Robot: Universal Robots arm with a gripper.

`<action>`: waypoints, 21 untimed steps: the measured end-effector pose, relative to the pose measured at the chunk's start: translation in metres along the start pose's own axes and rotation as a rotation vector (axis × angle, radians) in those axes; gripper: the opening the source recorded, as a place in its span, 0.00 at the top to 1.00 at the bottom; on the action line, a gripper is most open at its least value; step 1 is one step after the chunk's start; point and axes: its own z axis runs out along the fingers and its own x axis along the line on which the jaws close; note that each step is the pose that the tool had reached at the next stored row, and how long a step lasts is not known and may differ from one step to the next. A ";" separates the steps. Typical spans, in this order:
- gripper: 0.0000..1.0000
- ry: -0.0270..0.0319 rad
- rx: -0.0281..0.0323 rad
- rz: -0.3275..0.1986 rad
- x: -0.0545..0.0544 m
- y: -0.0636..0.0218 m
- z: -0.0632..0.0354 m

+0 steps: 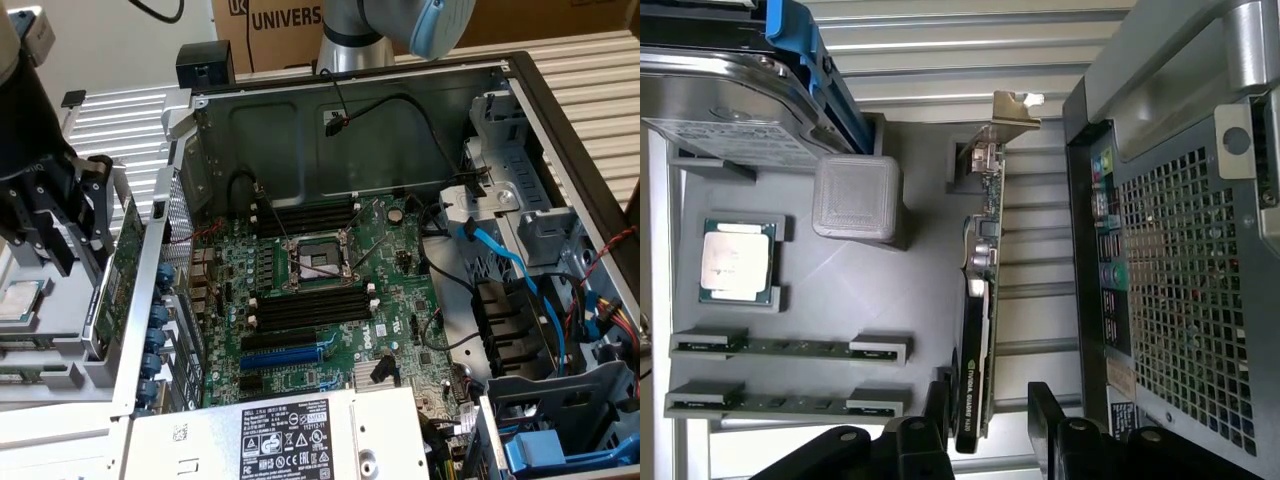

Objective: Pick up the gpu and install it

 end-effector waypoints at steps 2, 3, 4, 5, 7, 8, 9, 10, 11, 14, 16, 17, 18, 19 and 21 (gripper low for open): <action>0.55 0.0000 0.0000 0.000 0.000 0.0000 0.0005; 0.55 -0.0001 -0.0001 0.000 0.000 0.0000 0.0008; 0.55 -0.0001 -0.0001 0.000 0.000 -0.0001 0.0010; 0.55 0.0000 0.0000 0.000 0.000 -0.0001 0.0012; 0.55 -0.0002 -0.0003 0.000 0.000 -0.0003 0.0019; 0.55 -0.0001 -0.0005 0.000 0.000 -0.0005 0.0022; 0.55 0.0000 -0.0006 0.000 0.000 -0.0004 0.0025; 0.55 0.0000 -0.0008 0.000 0.000 -0.0005 0.0029; 0.55 -0.0001 -0.0014 0.000 0.000 -0.0005 0.0037; 0.55 0.0003 -0.0044 0.000 0.000 -0.0007 0.0068; 0.55 0.0004 -0.0071 0.000 0.000 -0.0008 0.0093; 0.55 0.0005 -0.0083 0.001 0.001 -0.0010 0.0109; 0.55 0.0005 -0.0092 0.001 0.001 -0.0011 0.0127; 0.55 0.0007 -0.0100 0.001 0.001 -0.0012 0.0144; 0.55 0.0008 -0.0134 0.003 0.001 -0.0013 0.0178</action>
